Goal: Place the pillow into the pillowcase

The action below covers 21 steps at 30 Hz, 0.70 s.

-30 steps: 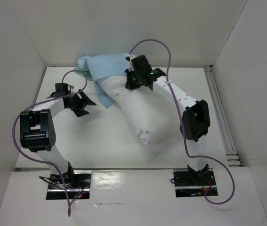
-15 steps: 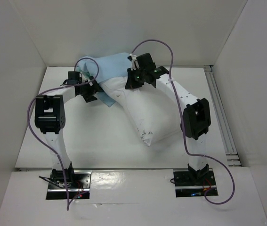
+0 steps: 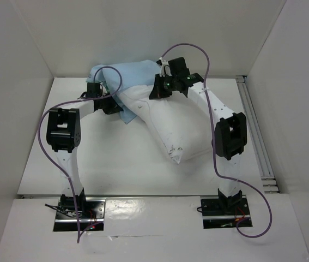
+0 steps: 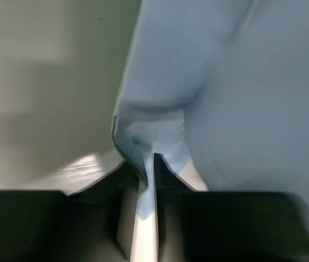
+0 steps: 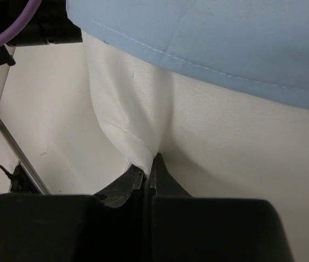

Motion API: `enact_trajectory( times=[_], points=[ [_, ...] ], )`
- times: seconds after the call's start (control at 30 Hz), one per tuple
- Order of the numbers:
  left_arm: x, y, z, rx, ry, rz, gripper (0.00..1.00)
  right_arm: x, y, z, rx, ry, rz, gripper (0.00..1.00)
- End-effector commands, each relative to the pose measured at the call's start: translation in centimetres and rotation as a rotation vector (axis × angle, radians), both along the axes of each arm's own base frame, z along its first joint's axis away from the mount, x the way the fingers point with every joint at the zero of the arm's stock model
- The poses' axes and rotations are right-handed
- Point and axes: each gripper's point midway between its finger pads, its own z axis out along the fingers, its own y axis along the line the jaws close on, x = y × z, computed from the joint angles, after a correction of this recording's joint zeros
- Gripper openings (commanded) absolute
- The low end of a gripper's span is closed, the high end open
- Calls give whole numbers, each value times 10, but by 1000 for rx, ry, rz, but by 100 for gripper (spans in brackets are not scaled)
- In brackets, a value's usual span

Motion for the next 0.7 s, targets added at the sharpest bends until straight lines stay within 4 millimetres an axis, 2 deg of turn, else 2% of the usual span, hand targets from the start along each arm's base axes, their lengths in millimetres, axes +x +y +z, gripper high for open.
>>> enact_trajectory(
  times=[0.0,0.03,0.07,0.17,0.2,0.27,0.3,0.33,0.4,0.43,0.47,0.53,0.57,0.6,0.63,0.67],
  points=[
    [10,-6,7,-26,-55,-24,16,3,5,48,98,-79,25,0],
    [8,-7,6,-32,-42,-30,4,3,5,47,98,-79,25,0],
    [10,-7,11,-32,-47,-30,0,3,5,47,98,-79,25,0],
    [7,-14,25,-62,-84,-71,0,6,0,40,69,-72,-7,0],
    [0,-19,41,-99,-106,-91,0,8,-2,39,60,-76,-21,0],
    [-4,-26,66,-143,-157,-117,0,21,-11,50,25,-120,-92,0],
    [-6,-36,84,-175,-199,-157,0,25,-14,60,18,-145,-116,0],
    [-5,-45,113,-190,-253,-183,0,36,-16,79,10,-191,-142,0],
    [-9,-55,148,-216,-294,-232,0,57,-35,113,-6,-274,-229,0],
    [-9,-60,183,-256,-346,-262,0,66,-50,166,41,-383,-275,0],
    [-15,-63,217,-279,-409,-285,0,70,-59,183,48,-422,-308,0],
    [-29,-74,268,-340,-491,-338,0,64,-64,223,65,-533,-336,0],
    [-38,-80,283,-355,-514,-361,0,54,-66,248,75,-601,-362,0],
    [-53,-80,310,-362,-561,-376,0,46,-60,251,69,-623,-359,0],
    [-67,-86,308,-389,-527,-398,0,29,-32,246,50,-639,-305,0],
    [-77,-87,310,-402,-529,-407,0,22,-17,215,-5,-595,-280,0]
  ],
)
